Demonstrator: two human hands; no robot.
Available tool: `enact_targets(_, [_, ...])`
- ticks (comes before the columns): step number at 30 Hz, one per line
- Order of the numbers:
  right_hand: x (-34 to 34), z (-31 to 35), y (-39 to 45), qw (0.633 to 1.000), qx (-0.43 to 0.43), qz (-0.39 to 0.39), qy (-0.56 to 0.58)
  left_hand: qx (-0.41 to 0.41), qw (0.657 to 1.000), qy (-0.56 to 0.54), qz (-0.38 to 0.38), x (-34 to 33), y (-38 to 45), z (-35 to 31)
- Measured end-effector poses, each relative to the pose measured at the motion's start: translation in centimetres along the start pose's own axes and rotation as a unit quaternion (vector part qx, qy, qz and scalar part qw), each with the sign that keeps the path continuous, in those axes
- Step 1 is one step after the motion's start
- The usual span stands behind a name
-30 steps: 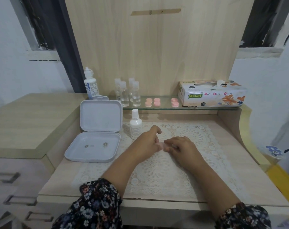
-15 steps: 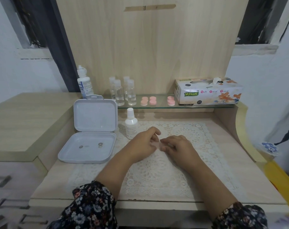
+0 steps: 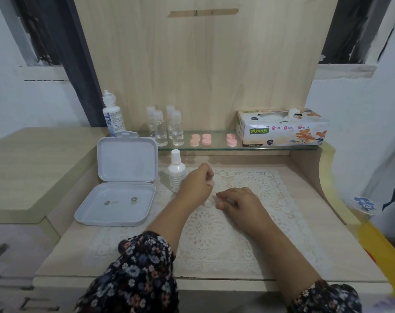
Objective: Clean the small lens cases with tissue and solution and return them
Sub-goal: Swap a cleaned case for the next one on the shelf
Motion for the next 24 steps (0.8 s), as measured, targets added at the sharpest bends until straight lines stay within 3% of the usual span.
enact_targets(7, [0.0,0.0,0.0,1.000,0.004,0.001,0.005,0.022,0.999,0.000,0.043,-0.4,0.9,0.2])
enact_targets(13, [-0.2,-0.2,0.0,1.000,-0.003,-0.006,0.028,0.015,0.998,-0.058,-0.004,0.5,-2.9,0.8])
enact_targets(24, [0.2,0.3,-0.4,1.000,-0.015,0.008,0.020,-0.014,0.998,0.046,-0.027,-1.1,-4.7,2.6])
Point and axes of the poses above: each hand's wrist, its own y-axis towards the middle knuckle, its own x-axis out of the back of the hand, z = x × y, the point moved 1 cm from there along y, towards the middle knuckle, and after that the axes turned 8 degrees about z, right-handed, at the moved point
